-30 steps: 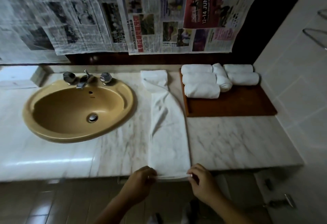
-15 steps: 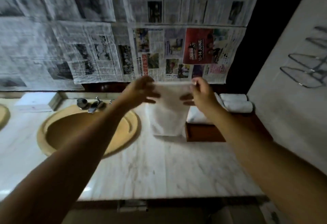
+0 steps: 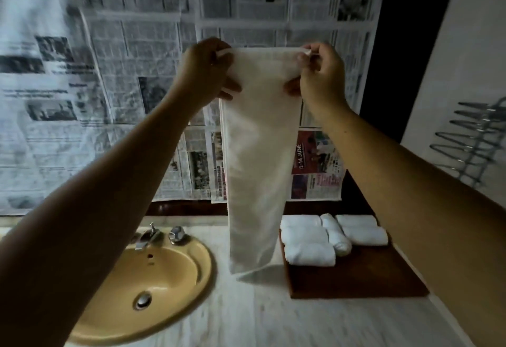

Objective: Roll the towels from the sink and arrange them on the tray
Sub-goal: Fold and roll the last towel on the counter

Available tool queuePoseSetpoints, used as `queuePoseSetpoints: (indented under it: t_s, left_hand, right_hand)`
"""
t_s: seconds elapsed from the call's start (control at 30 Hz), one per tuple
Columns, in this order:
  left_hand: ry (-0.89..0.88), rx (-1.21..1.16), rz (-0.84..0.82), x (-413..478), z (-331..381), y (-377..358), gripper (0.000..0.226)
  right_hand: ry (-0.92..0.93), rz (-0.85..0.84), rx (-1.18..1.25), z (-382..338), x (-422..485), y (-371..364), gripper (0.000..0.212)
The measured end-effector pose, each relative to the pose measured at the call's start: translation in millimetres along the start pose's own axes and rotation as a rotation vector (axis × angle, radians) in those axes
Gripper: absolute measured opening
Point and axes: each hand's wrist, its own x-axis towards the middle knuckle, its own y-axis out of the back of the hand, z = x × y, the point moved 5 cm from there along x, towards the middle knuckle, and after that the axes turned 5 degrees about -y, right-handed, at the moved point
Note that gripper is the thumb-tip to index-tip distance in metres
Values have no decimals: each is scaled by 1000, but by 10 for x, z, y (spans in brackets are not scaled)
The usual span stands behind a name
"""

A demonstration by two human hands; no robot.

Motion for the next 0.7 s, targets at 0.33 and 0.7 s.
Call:
queuePoseSetpoints:
  t_s: [0.33,0.7]
  left_hand:
    - [236,9,-173,387,-229,-159,23]
    - [97,192,-12,725,-952,-468,18]
  right_hand:
    - [-6,-125,-229,146,407,-179,8]
    - [-157,-289,-164,873,597,-435,6]
